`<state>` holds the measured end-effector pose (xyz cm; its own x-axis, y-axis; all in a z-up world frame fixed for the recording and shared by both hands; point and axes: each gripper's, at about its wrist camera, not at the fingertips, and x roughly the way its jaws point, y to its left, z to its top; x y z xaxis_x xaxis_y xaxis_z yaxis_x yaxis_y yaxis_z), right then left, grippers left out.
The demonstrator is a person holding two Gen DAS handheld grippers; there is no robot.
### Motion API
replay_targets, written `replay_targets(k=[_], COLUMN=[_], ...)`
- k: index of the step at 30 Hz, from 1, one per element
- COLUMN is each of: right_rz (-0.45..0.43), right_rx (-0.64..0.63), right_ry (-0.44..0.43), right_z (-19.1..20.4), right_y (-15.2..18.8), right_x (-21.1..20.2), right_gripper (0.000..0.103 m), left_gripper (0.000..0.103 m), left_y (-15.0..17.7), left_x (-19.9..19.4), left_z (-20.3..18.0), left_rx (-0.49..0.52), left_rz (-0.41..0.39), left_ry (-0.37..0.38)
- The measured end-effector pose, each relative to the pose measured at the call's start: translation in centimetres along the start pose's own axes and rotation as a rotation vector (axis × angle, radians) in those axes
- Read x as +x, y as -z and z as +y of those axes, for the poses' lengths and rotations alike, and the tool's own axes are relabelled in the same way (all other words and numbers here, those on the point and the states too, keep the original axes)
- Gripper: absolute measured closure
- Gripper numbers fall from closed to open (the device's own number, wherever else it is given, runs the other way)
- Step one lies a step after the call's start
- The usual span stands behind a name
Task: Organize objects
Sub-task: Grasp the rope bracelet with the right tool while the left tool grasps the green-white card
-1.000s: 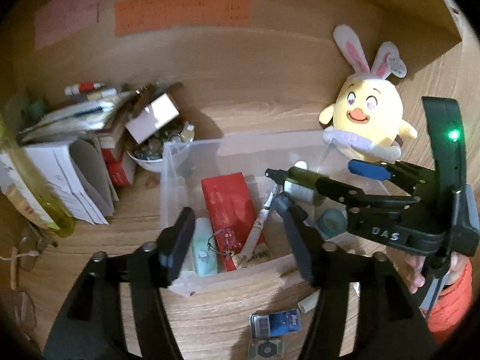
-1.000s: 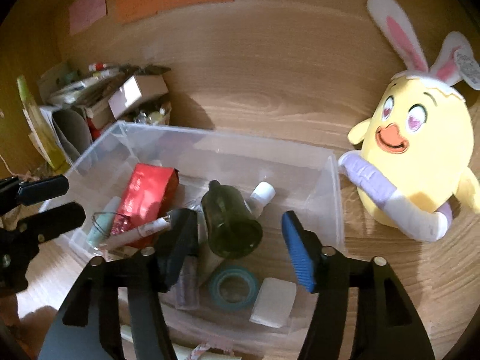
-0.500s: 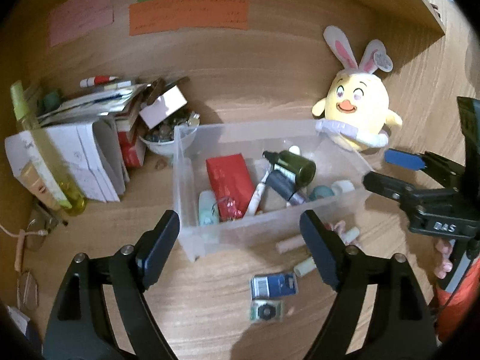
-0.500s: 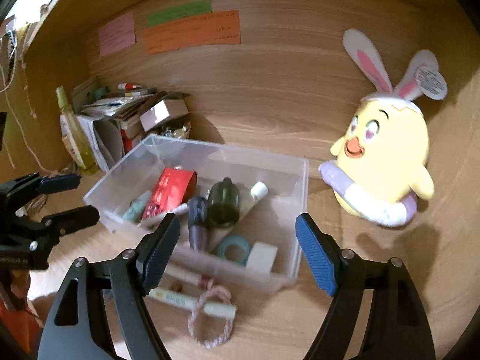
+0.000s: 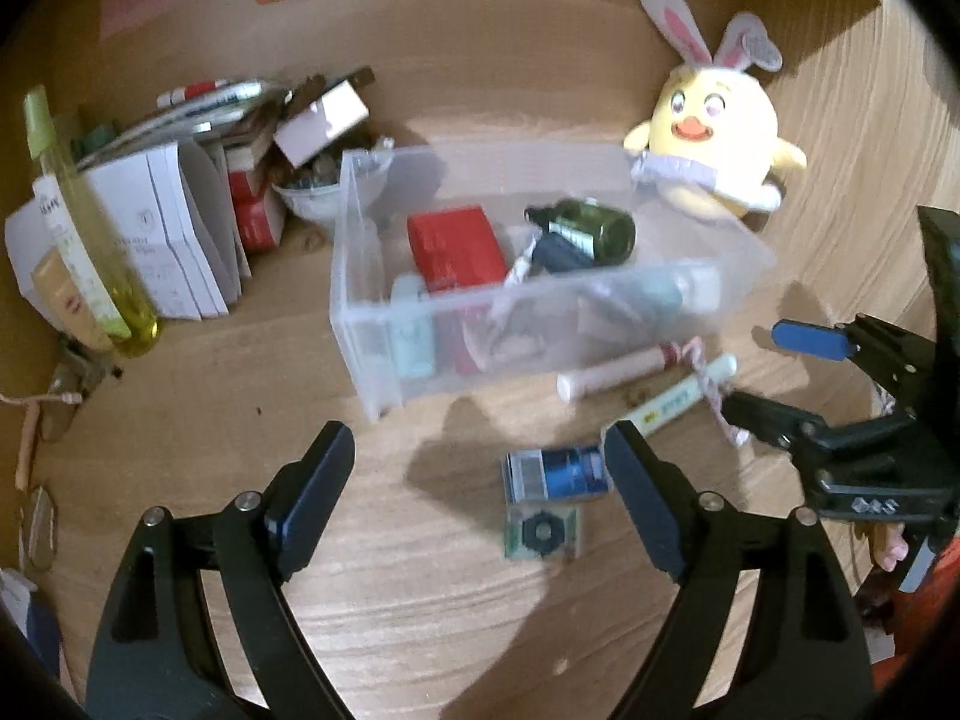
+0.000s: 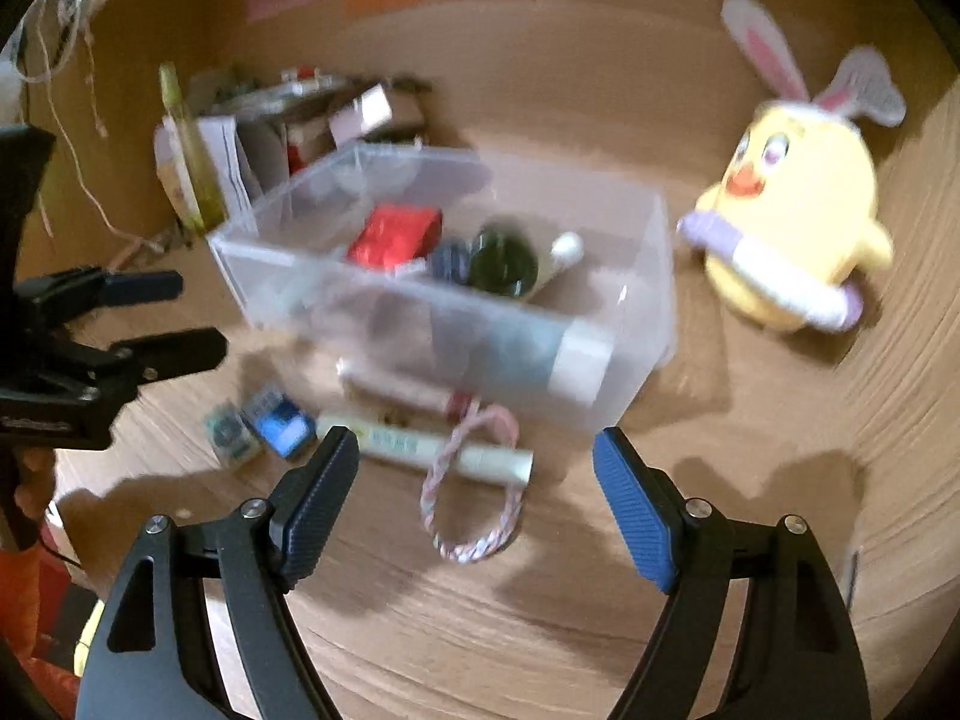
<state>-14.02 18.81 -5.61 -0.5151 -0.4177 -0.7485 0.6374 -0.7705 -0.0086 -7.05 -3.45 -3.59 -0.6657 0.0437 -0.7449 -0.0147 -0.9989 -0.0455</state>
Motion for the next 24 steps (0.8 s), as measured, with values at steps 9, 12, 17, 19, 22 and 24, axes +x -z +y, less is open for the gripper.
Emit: replay_targets(k=[9, 12, 17, 19, 22, 24], right_rz=[0.091, 0.085, 0.067, 0.050, 0.018, -0.004], right_rx=[0.026, 0.044, 0.130, 0.165, 0.184, 0.191], right_ry=[-0.025, -0.015, -0.020, -0.013, 0.017, 0.027], right_z=[-0.6, -1.1, -3.0, -3.9, -4.7, -5.1], right_y=[1.6, 1.9, 2.1, 2.2, 2.0, 1.7], right_x=[2.0, 1.9, 1.7, 1.3, 0.6, -0.1], right_gripper=[0.058, 0.076, 0.093, 0.094, 0.095, 0.095], left_gripper=[0.017, 0.017, 0.017, 0.017, 0.017, 0.017], left_y=[2.5, 2.9, 3.6, 3.7, 3.7, 3.6], left_x=[1.0, 1.2, 1.2, 0.9, 0.9, 1.2], left_z=[0.0, -0.1, -0.1, -0.3, -0.5, -0.6], left_rx=[-0.031, -0.032, -0.045, -0.039, -0.024, -0.020], left_rz=[0.058, 0.067, 0.071, 0.061, 0.064, 0.078], left_ry=[0.031, 0.028, 0.022, 0.014, 0.026, 0.025])
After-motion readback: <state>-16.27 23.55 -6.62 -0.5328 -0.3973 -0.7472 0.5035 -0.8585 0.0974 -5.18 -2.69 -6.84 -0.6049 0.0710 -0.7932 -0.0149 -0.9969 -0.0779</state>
